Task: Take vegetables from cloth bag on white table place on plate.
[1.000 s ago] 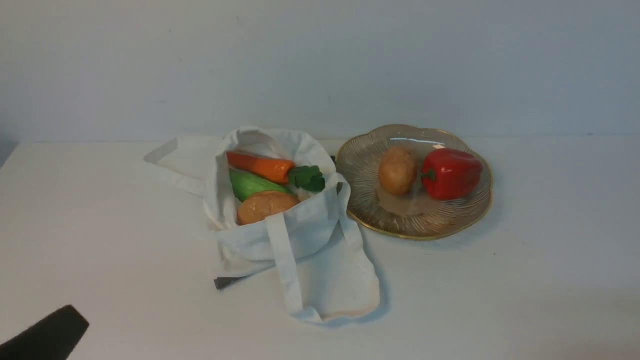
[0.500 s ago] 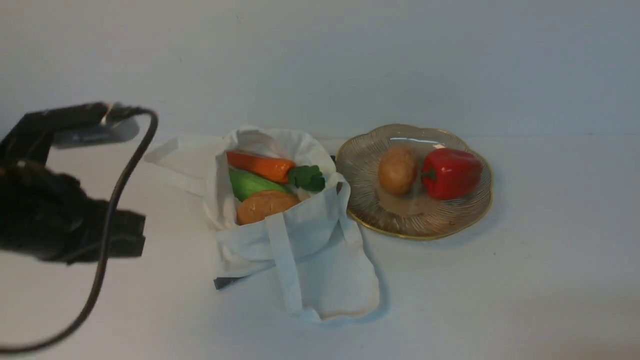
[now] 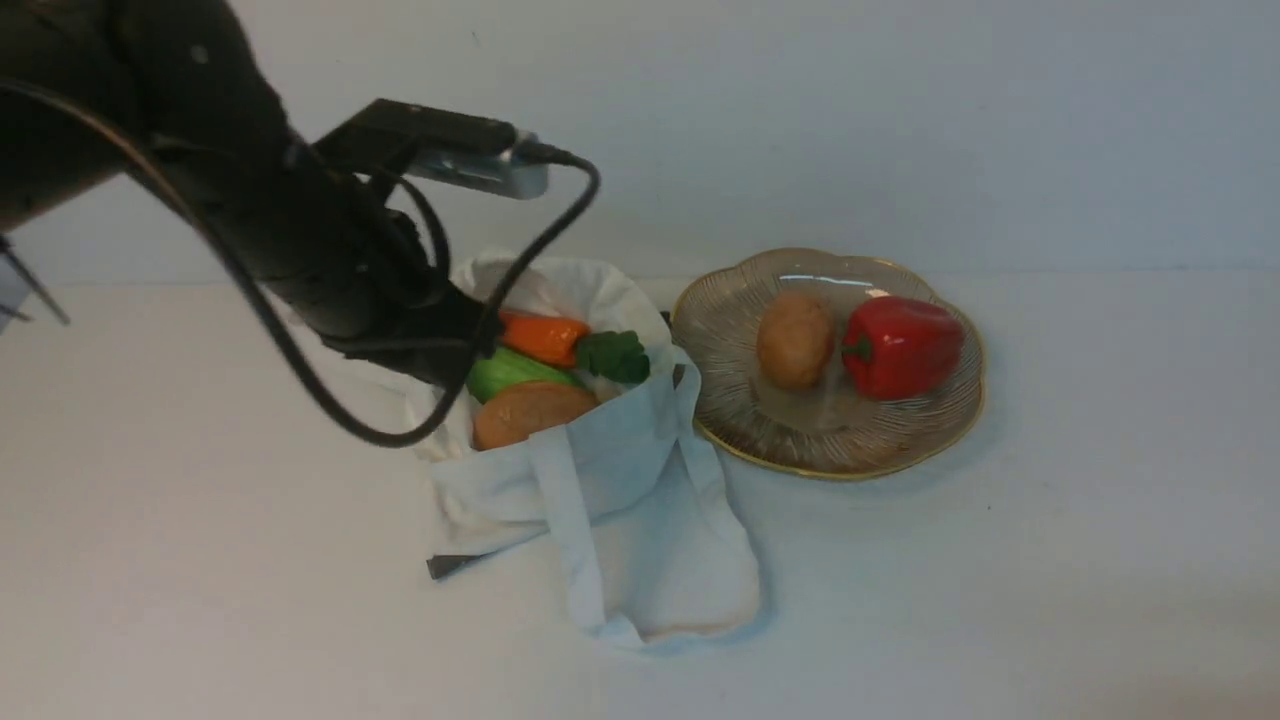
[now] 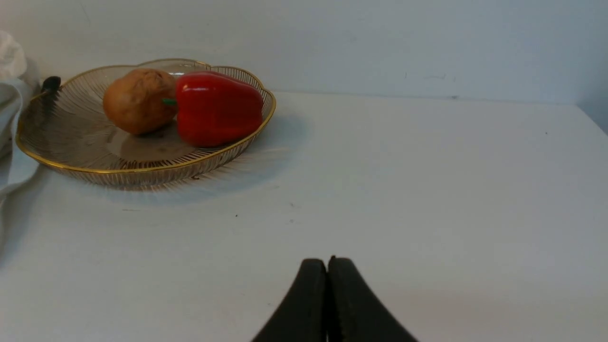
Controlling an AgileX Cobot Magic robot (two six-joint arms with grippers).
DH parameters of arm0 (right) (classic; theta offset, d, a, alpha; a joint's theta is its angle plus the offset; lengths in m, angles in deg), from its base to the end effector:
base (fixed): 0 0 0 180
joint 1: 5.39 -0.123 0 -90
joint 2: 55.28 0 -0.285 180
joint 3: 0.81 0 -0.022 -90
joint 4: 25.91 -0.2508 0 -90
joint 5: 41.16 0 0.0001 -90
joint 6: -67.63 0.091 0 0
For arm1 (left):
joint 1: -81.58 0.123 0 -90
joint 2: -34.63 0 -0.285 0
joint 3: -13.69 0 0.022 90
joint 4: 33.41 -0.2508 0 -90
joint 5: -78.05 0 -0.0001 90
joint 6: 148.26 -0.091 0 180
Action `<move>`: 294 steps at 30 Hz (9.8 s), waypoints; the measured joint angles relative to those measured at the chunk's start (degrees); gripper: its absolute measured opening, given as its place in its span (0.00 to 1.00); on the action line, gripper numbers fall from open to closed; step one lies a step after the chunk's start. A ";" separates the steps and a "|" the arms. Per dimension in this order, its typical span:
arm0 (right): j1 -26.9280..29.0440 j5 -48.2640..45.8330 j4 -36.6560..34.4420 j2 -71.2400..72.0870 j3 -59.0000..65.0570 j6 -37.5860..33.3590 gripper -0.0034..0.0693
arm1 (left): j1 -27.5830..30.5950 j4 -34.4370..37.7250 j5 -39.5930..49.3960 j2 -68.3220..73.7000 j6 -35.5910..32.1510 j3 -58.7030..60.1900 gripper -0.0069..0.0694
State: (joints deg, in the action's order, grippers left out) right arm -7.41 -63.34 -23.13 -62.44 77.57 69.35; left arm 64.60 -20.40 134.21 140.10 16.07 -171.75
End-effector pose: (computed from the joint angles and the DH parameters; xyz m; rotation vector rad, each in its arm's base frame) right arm 0.0522 0.0002 0.1722 -0.0346 1.8793 -0.0032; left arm 0.3430 -0.1225 0.2943 0.6490 2.6360 -0.2997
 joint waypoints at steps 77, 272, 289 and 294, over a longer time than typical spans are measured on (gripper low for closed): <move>0.00 0.00 0.00 0.00 0.00 0.00 0.03 | -6.53 -13.01 -5.63 22.62 -7.86 -12.35 0.80; 0.00 0.00 0.00 0.00 0.00 0.00 0.03 | 13.14 -11.29 -33.69 -98.27 17.86 84.09 0.08; 0.00 0.00 0.00 0.00 0.00 0.00 0.03 | 13.14 -11.29 -33.69 -98.27 17.72 84.09 0.08; 0.00 0.00 0.00 0.00 0.00 0.00 0.03 | 13.14 -11.29 -33.69 -98.27 17.72 84.09 0.08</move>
State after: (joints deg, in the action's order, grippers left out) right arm -7.41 -63.34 -23.13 -62.44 77.57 69.35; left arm 77.74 -31.69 100.52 41.83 33.79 -87.66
